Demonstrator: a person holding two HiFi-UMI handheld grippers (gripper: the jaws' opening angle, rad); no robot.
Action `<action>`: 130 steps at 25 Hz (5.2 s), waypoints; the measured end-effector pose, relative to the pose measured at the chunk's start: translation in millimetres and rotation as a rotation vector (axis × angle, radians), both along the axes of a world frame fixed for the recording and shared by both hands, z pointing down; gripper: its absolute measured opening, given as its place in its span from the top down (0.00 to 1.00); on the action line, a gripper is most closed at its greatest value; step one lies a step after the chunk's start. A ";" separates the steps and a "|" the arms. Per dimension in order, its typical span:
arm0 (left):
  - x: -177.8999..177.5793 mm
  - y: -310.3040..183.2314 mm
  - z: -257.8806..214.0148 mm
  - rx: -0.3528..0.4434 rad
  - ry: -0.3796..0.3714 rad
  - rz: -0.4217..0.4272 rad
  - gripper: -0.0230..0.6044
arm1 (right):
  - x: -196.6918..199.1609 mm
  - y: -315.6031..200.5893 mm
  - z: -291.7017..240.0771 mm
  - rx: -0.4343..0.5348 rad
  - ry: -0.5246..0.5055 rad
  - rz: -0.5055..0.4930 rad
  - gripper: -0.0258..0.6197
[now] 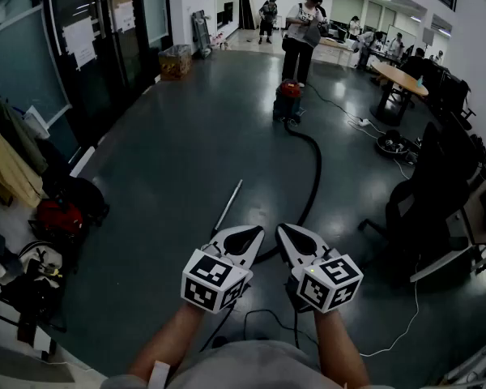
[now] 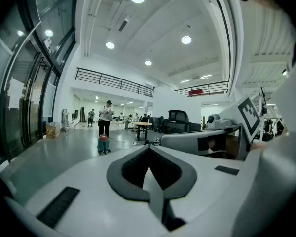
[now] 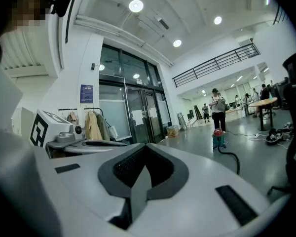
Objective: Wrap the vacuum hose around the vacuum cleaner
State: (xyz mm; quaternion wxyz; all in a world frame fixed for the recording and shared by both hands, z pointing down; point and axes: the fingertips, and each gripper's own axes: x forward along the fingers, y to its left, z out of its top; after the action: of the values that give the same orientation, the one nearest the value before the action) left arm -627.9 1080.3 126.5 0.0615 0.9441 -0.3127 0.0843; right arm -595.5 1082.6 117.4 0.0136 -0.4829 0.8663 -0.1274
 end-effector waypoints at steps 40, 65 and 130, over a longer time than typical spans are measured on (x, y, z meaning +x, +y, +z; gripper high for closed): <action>73.7 -4.1 27.0 -0.004 -0.126 -0.083 0.95 | 88.3 -3.0 31.9 -0.027 0.048 -0.100 0.95; 4.5 -178.8 76.5 -0.073 -0.088 -0.062 0.95 | 38.0 -170.6 75.3 -0.117 0.118 -0.033 0.95; -50.2 -536.3 500.3 -0.543 -0.354 -0.191 0.95 | 55.8 -535.0 491.1 -0.507 0.351 -0.313 0.95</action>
State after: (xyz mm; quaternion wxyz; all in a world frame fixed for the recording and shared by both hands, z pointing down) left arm -678.2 544.0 626.7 0.2629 0.8304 -0.3717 0.3211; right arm -539.6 547.6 608.5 -0.2757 -0.3465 0.8598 -0.2544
